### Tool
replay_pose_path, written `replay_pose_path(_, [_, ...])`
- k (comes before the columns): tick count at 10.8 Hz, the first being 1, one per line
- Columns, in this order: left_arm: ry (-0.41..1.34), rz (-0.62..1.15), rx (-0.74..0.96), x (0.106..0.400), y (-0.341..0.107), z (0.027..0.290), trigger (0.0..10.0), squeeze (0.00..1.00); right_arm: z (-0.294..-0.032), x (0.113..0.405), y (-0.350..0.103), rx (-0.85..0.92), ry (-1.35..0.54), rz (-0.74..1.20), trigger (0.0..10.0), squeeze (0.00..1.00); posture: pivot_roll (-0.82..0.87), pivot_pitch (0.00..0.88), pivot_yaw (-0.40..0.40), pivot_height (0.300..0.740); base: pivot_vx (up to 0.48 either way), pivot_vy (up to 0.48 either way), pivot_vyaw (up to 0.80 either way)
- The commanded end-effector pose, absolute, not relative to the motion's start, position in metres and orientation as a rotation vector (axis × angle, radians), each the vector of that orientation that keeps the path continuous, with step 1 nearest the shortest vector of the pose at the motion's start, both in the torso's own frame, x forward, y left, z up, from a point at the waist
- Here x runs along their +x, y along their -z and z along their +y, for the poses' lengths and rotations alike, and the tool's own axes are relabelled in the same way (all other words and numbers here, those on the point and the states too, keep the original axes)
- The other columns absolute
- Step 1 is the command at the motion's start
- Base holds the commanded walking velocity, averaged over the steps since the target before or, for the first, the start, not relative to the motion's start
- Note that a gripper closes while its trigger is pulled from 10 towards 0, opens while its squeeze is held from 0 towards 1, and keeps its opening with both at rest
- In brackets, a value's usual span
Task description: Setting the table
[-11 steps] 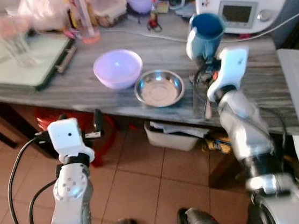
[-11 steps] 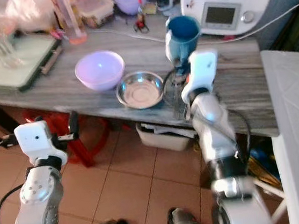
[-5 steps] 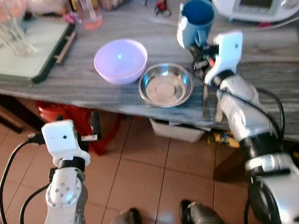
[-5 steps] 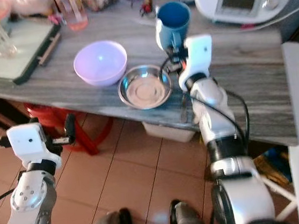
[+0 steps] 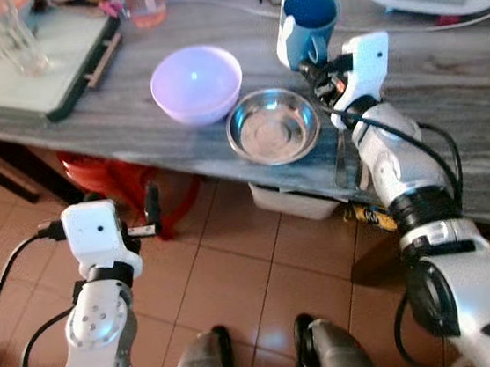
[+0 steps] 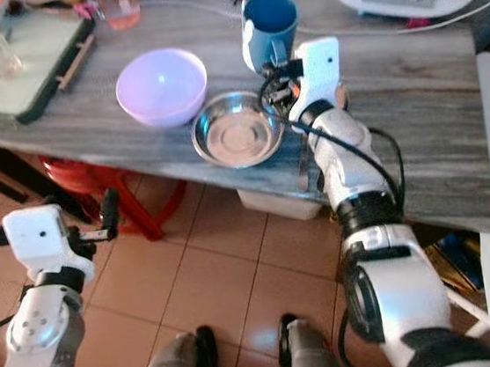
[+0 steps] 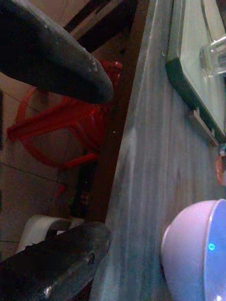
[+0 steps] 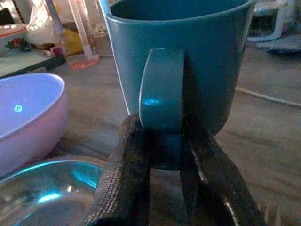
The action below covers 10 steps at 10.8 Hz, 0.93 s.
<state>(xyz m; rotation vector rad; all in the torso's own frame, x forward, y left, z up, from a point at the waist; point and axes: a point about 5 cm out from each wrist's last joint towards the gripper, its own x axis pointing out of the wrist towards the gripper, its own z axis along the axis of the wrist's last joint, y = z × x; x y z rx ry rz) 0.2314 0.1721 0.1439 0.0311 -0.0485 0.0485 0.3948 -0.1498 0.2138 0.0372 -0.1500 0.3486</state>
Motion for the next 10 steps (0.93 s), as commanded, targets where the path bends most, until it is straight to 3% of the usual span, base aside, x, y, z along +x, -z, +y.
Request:
replay_pose_path(1, [-0.055, -0.033, 0.043, 0.226, -0.143, 0.175, 10.0, 0.0, -0.147, 0.397, -0.217, 0.042, -0.376, -0.156, 10.0, 0.0, 0.16, 0.293, 0.057, 0.74, 0.0, 0.0, 0.0])
replay_pose_path(4, [-0.059, -0.016, 0.053, 0.224, -0.143, 0.178, 10.0, 0.0, -0.146, 0.399, -0.205, 0.01, -0.403, -0.105, 10.0, 0.0, 0.17, 0.304, 0.06, 0.74, 0.0, 0.0, 0.0])
replay_pose_path(5, [-0.069, -0.012, 0.055, 0.222, -0.144, 0.179, 10.0, 0.0, -0.146, 0.4, -0.202, -0.009, -0.401, -0.097, 10.0, 0.55, 0.17, 0.299, 0.065, 0.74, 0.0, 0.0, 0.0])
replay_pose_path(6, [-0.074, -0.012, 0.054, 0.221, -0.144, 0.179, 10.0, 0.0, -0.148, 0.4, -0.2, -0.014, -0.395, -0.097, 10.0, 1.0, 0.18, 0.28, 0.062, 0.74, 0.0, 0.0, 0.0])
replay_pose_path(10, [-0.082, -0.03, 0.048, 0.23, -0.145, 0.178, 10.0, 0.0, -0.148, 0.401, -0.215, -0.105, -0.398, -0.173, 10.0, 1.0, 0.16, 0.247, 0.041, 0.74, 0.0, 0.0, 0.0])
